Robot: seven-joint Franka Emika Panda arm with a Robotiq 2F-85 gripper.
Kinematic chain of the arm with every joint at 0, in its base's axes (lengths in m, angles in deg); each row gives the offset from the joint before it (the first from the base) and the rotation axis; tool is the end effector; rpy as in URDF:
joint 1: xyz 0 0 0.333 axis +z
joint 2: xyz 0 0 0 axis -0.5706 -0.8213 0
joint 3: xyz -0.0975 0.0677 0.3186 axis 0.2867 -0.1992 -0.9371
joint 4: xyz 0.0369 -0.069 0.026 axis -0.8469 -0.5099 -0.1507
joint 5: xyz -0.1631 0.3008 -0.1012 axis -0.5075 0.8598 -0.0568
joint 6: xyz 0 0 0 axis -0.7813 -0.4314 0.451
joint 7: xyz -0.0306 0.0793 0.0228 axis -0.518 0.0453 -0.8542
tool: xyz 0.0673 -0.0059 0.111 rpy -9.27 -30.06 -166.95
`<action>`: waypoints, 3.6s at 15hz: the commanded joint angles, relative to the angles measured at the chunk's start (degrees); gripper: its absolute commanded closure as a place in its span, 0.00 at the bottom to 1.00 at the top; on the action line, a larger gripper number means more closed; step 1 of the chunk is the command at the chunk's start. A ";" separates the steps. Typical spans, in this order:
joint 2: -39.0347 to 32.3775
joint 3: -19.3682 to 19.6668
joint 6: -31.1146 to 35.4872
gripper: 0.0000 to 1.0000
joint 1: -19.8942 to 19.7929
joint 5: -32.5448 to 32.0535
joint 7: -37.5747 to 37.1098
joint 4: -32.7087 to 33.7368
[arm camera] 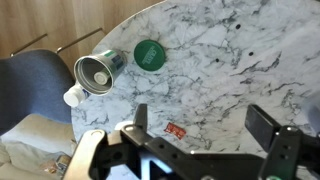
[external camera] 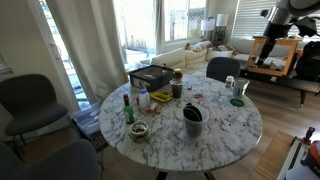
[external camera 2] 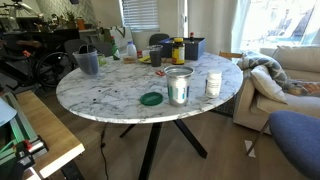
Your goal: Remove the small bottle from the silver cup
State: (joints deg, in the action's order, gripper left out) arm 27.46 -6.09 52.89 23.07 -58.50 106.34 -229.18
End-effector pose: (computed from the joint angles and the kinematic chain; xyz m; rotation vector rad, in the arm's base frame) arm 0.2315 -0.1795 0.4865 2.8861 0.3446 0.2595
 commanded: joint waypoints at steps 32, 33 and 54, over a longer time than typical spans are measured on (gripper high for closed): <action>-38.66 26.57 -5.06 0.00 10.05 37.16 34.01 30.44; -41.32 26.38 -6.12 0.00 9.30 39.07 35.19 32.29; -61.79 6.06 5.62 0.00 -11.25 46.77 30.01 40.05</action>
State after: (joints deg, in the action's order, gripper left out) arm -35.04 4.82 58.09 16.32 -9.99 137.51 -189.07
